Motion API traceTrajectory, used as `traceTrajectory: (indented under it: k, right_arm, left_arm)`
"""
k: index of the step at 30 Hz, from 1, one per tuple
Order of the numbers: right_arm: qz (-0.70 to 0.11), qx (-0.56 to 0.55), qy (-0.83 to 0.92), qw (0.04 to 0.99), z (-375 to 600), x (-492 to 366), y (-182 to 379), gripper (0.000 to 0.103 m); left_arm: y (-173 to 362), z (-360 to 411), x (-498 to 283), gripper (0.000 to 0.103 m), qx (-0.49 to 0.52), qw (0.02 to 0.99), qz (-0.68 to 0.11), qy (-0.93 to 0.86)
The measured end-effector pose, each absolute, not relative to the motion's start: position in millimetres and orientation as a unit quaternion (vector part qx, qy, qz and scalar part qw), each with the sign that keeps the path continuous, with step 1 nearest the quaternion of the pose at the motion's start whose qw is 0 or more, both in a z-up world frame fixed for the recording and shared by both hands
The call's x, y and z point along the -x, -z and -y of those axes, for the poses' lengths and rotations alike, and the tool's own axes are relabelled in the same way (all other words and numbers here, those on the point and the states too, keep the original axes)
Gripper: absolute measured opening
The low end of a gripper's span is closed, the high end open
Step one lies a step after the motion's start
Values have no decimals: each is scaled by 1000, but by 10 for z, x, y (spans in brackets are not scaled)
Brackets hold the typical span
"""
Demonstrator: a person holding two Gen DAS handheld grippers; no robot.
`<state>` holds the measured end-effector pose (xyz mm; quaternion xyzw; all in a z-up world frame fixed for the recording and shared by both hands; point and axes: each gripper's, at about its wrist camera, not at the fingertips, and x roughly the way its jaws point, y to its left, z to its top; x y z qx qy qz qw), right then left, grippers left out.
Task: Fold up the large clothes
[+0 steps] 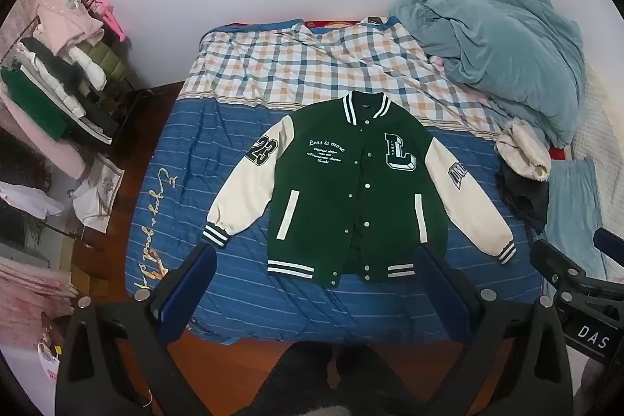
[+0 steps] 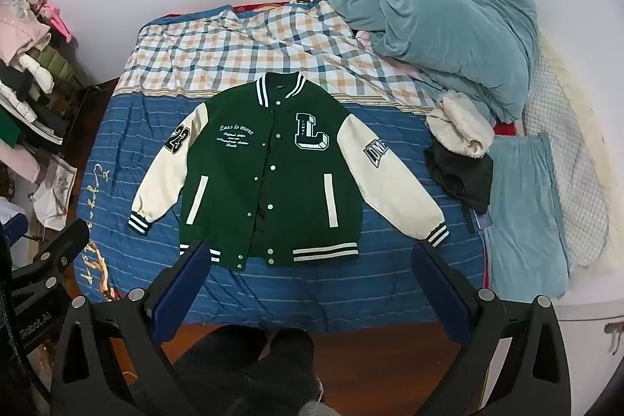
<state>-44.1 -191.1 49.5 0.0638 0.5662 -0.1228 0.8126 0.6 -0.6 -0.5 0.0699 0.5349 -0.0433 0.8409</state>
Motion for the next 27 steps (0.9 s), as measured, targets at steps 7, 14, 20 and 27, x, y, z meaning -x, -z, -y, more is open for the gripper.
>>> traceTrajectory:
  k: [7,14,20,27]
  right_arm:
    - [-566,-64,127,812,1945,467,-509,103]
    - [-566,-67,125,812,2016,513,-541,103]
    - [-566,-68,126,812,2005,505,-542,103]
    - [-565,-66,127,812,2072,508,-591,103]
  left_arm:
    - [-42,130,-15,103,-67,841,-535,47]
    - [-65,279,-56,103,-66,841,-535,47]
    - [-31,472,-28,103,-70,843,-531,49]
    - [-60,337,3,103,-69,843,-531,54]
